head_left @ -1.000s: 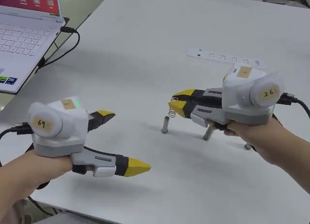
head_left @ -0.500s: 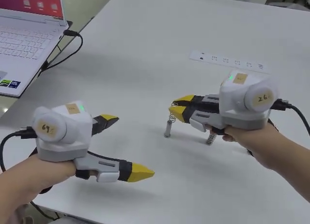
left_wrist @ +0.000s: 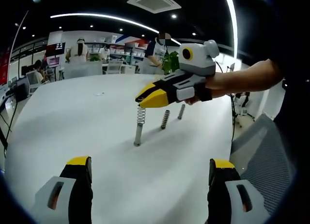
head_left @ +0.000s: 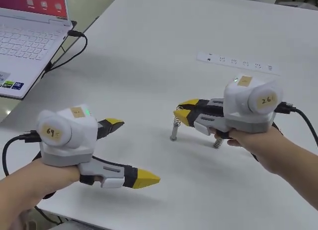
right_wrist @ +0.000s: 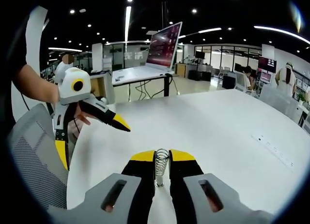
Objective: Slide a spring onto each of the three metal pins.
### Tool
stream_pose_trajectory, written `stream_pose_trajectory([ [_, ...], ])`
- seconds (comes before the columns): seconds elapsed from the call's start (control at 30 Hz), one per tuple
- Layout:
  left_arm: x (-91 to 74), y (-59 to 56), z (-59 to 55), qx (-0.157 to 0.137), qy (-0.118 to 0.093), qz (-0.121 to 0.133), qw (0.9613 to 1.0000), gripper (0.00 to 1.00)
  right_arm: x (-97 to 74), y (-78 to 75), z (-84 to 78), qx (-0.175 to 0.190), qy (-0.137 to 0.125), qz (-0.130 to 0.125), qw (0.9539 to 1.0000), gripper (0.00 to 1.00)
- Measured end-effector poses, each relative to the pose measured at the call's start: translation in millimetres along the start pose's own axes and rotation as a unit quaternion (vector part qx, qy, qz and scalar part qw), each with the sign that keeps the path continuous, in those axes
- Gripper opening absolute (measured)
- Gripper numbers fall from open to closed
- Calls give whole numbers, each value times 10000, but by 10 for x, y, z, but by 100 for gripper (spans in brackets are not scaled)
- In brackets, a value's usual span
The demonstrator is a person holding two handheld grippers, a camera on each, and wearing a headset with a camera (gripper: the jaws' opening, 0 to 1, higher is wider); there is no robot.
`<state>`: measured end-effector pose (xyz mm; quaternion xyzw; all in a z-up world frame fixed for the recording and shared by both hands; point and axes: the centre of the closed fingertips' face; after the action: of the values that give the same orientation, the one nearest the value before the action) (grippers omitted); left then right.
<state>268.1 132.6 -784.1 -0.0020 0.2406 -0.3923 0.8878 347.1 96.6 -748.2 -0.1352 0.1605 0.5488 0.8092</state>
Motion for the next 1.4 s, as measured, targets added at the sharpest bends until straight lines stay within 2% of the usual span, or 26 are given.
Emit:
stream_pose_trajectory([
  [0.93, 5, -7, -36, -32, 56, -15, 10000, 98, 49, -2, -126, -11, 172, 20, 9998, 8],
  [1.4, 2, -1, -69, -55, 74, 2, 10000, 98, 129, 35, -269, -73, 391, 67, 9992, 8],
])
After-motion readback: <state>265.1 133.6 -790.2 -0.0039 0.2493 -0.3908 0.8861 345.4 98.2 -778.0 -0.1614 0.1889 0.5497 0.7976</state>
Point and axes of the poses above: the centre of the closed fingertips' face, and the gripper's own axes: x roughly forward along the fingers, y roughly to its left, z roughly out of its top, and after that the axes turned 4 degrees about -z, right-handed
